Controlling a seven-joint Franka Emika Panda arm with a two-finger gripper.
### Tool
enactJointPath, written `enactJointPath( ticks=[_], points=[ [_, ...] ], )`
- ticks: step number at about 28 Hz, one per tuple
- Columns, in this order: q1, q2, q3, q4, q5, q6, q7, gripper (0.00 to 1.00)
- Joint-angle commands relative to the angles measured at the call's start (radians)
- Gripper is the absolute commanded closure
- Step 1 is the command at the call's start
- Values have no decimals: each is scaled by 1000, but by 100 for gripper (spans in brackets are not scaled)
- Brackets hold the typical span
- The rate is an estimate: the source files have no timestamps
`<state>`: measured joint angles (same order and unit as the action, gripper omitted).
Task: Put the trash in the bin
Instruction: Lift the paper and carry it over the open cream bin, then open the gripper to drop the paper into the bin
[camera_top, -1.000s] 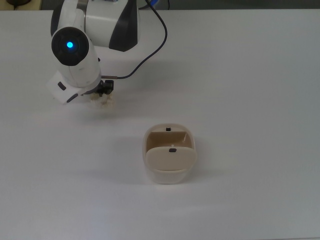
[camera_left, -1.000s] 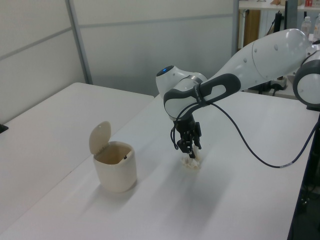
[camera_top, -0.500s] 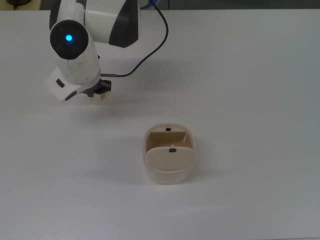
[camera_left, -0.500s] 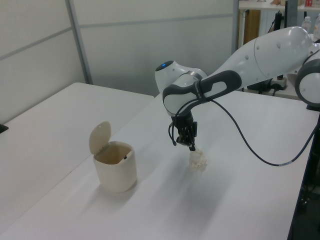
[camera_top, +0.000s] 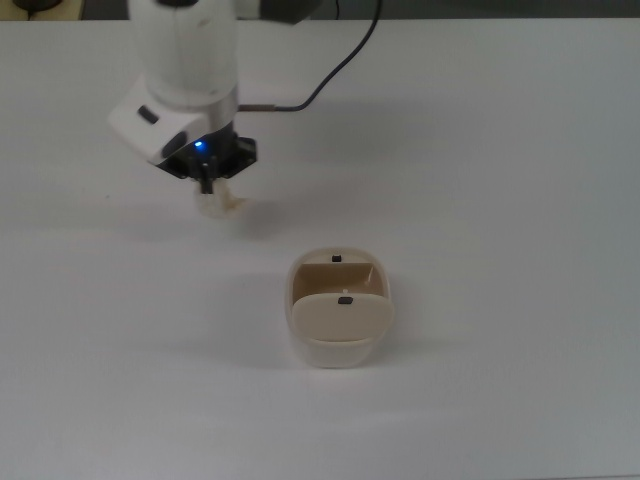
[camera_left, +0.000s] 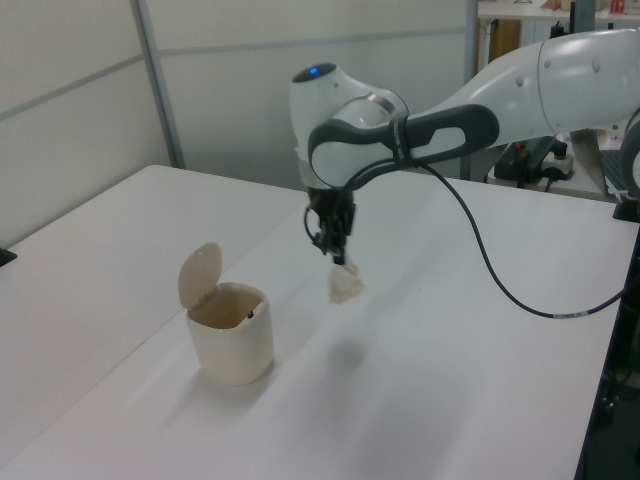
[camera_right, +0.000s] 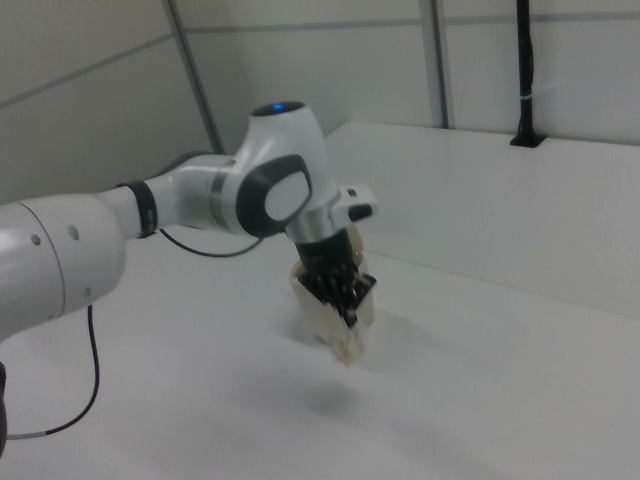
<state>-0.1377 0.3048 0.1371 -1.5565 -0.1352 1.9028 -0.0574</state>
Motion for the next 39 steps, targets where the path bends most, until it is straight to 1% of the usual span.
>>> enactJointPath(
  ticks=[1,5,6,7,10,12,17,18,19,20,21,24,29,32,33,39],
  points=[
    [4,-7,56,10,32,128,-9,100],
    [4,-3,96,16,31,234,-4,100],
    [4,-1,110,16,32,302,-2,100],
    [4,0,114,16,31,335,-2,100],
    [9,8,121,16,31,422,-2,100],
    [36,22,121,16,29,482,-2,100],
    [49,46,119,15,22,516,-2,100],
    [53,51,119,16,25,516,-2,83],
    [53,53,119,15,26,516,-2,60],
    [53,53,119,15,25,516,-2,24],
    [55,54,119,15,16,516,-10,0],
    [72,59,116,10,-6,513,-2,0],
    [69,48,111,9,-1,492,4,0],
    [59,27,104,13,0,418,8,0],
    [49,10,99,13,2,379,8,0],
    [10,-39,98,15,2,262,8,0]
  ],
)
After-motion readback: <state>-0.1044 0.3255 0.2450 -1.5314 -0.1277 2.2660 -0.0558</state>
